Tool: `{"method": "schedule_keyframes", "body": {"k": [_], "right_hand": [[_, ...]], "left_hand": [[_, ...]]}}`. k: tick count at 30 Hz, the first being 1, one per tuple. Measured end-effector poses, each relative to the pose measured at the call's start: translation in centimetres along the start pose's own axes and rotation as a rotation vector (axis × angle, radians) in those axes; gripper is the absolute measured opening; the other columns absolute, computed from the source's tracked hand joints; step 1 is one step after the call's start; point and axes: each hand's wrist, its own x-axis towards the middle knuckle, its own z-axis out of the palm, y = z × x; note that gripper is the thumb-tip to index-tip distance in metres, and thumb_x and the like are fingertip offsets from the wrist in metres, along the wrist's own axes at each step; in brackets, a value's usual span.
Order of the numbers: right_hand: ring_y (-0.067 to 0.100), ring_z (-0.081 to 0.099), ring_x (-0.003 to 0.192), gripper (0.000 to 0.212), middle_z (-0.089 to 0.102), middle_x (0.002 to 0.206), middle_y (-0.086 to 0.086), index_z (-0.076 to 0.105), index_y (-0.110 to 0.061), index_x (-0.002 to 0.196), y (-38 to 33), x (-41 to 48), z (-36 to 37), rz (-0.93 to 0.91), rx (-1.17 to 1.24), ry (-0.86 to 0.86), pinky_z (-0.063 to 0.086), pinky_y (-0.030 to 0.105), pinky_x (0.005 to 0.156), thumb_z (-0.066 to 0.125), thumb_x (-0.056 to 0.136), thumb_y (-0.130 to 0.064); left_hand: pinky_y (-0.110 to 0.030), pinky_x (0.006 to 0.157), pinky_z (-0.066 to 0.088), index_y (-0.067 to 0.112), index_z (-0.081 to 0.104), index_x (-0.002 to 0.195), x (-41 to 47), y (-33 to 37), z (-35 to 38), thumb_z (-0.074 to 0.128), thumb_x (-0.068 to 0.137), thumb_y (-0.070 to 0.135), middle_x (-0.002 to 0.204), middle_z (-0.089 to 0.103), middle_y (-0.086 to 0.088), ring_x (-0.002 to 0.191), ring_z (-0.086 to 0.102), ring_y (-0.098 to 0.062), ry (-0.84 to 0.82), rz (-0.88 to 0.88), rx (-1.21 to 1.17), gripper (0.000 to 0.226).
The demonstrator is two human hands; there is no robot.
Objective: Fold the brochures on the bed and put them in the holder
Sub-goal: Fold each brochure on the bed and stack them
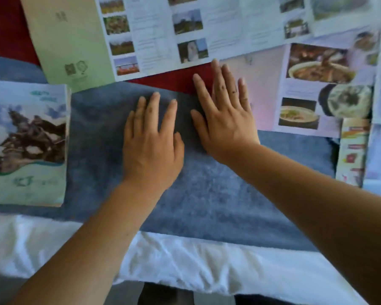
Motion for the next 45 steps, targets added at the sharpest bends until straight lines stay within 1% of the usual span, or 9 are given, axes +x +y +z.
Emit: {"method": "schedule_keyframes", "body": {"k": [7, 18, 24, 29, 33, 35, 38, 41, 45], "right_hand": [[0.026, -0.009, 0.16, 0.07, -0.006, 0.173, 0.012, 0.006, -0.007, 0.165, 10.7, -5.5, -2.3, 0.224, 0.08, -0.019, -0.012, 0.043, 0.126, 0.021, 0.109, -0.045], [0.027, -0.014, 0.159, 0.07, -0.009, 0.173, 0.013, 0.001, -0.009, 0.165, 24.5, -12.7, -4.8, 0.396, 0.156, 0.026, -0.012, 0.042, 0.127, 0.018, 0.109, -0.047], [0.028, -0.021, 0.157, 0.066, -0.014, 0.172, 0.01, -0.003, -0.025, 0.166, 30.6, -15.4, -5.6, 0.595, 0.194, 0.023, -0.015, 0.046, 0.127, 0.014, 0.108, -0.051], [0.019, -0.006, 0.16, 0.068, 0.001, 0.174, -0.007, 0.012, -0.035, 0.165, 34.7, -17.2, -6.1, 0.505, 0.275, -0.033, 0.004, 0.045, 0.128, 0.025, 0.1, -0.051], [0.015, -0.002, 0.16, 0.073, 0.006, 0.173, -0.013, 0.015, -0.041, 0.164, 35.8, -17.2, -5.9, 0.506, 0.27, -0.044, 0.013, 0.042, 0.125, 0.048, 0.1, -0.03], [0.017, -0.004, 0.16, 0.068, 0.005, 0.173, -0.01, 0.014, -0.039, 0.164, 35.7, -17.3, -5.7, 0.485, 0.24, -0.044, 0.006, 0.039, 0.126, 0.046, 0.104, -0.038], [0.023, -0.006, 0.16, 0.067, 0.009, 0.173, -0.005, 0.015, -0.035, 0.164, 35.3, -17.6, -5.8, 0.458, 0.177, -0.032, -0.011, 0.041, 0.126, 0.024, 0.099, -0.044], [0.026, -0.006, 0.16, 0.069, 0.013, 0.173, -0.002, 0.018, -0.031, 0.165, 34.9, -17.7, -5.5, 0.442, 0.153, -0.018, -0.017, 0.044, 0.124, 0.034, 0.098, -0.026], [0.03, 0.005, 0.16, 0.058, 0.025, 0.17, 0.0, 0.029, -0.025, 0.163, 33.3, -17.8, -5.2, 0.395, 0.171, 0.031, -0.01, 0.048, 0.125, 0.039, 0.106, -0.029]], "left_hand": [[-0.053, 0.125, 0.017, 0.016, 0.033, 0.16, 2.9, 11.1, 2.6, 0.05, 0.102, 0.032, 0.168, 0.019, -0.02, 0.156, 0.015, -0.04, -0.05, 0.127, 0.026, 0.062], [-0.055, 0.125, 0.016, 0.022, 0.03, 0.161, 4.0, 26.5, 5.7, 0.045, 0.103, 0.036, 0.171, 0.016, -0.014, 0.157, 0.015, -0.038, -0.103, 0.322, 0.071, 0.062], [-0.053, 0.128, 0.009, 0.026, 0.025, 0.163, 5.4, 33.1, 7.2, 0.041, 0.104, 0.043, 0.172, 0.008, -0.014, 0.158, 0.005, -0.037, -0.114, 0.367, 0.1, 0.063], [-0.055, 0.127, 0.007, 0.028, 0.02, 0.163, 5.6, 37.5, 8.8, 0.028, 0.1, 0.065, 0.173, 0.001, -0.012, 0.159, -0.002, -0.037, -0.134, 0.365, 0.114, 0.074], [-0.054, 0.126, -0.008, 0.029, -0.009, 0.164, 4.3, 39.5, 11.0, 0.027, 0.09, 0.078, 0.169, -0.024, -0.012, 0.156, -0.022, -0.032, -0.177, 0.293, 0.17, 0.096], [-0.051, 0.125, -0.014, 0.032, -0.019, 0.161, 4.0, 39.7, 11.7, 0.031, 0.092, 0.077, 0.167, -0.031, -0.009, 0.154, -0.028, -0.029, -0.173, 0.25, 0.162, 0.096], [-0.048, 0.123, -0.017, 0.038, -0.02, 0.16, 4.3, 39.2, 11.8, 0.031, 0.096, 0.074, 0.168, -0.03, -0.009, 0.155, -0.027, -0.03, -0.143, 0.211, 0.132, 0.089], [-0.05, 0.12, -0.017, 0.039, -0.021, 0.159, 5.4, 37.6, 10.7, 0.036, 0.096, 0.072, 0.168, -0.027, -0.014, 0.155, -0.023, -0.034, -0.125, 0.185, 0.161, 0.091], [-0.056, 0.122, -0.011, 0.04, -0.019, 0.159, 7.8, 34.2, 8.5, 0.044, 0.097, 0.066, 0.168, -0.024, -0.017, 0.155, -0.02, -0.04, -0.082, 0.151, 0.208, 0.092]]}}
